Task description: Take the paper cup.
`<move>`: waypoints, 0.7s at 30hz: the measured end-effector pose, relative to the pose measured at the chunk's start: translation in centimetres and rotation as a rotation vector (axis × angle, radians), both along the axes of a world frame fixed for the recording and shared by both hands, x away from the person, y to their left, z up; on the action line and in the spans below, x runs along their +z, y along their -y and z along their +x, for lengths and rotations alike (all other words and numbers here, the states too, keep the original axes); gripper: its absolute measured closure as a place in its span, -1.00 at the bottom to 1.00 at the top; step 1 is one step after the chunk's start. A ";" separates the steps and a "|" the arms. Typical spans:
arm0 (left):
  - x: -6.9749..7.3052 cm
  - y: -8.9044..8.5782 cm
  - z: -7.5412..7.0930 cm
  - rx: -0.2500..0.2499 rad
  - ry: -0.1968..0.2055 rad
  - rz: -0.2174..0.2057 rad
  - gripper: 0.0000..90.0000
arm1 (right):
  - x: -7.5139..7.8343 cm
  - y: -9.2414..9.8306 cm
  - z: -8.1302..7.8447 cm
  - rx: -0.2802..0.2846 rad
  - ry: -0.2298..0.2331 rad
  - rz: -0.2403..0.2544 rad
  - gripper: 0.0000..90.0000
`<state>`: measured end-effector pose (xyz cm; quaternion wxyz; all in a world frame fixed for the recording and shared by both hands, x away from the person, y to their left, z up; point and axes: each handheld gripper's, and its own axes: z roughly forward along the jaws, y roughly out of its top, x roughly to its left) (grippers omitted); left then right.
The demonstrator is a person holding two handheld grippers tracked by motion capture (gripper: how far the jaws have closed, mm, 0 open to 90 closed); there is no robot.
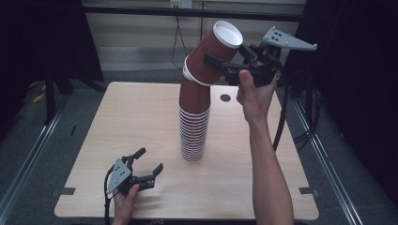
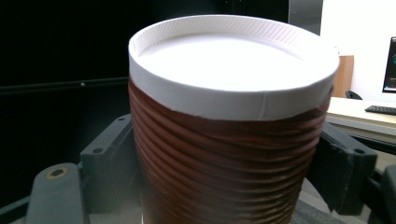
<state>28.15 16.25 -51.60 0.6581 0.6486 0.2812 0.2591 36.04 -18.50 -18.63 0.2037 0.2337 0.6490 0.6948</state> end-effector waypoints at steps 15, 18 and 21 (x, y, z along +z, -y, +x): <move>0.0 0.0 0.0 0.004 0.001 -0.003 -0.65 | 0.0 2.8 -1.0 -0.028 0.009 0.036 -0.59; 0.0 0.0 0.0 0.006 0.002 -0.003 -0.65 | 0.0 3.2 -1.2 -0.038 0.010 0.035 -0.59; 0.0 0.0 0.0 0.005 0.001 -0.003 -0.65 | 0.0 3.8 -1.6 -0.054 0.014 0.025 -0.59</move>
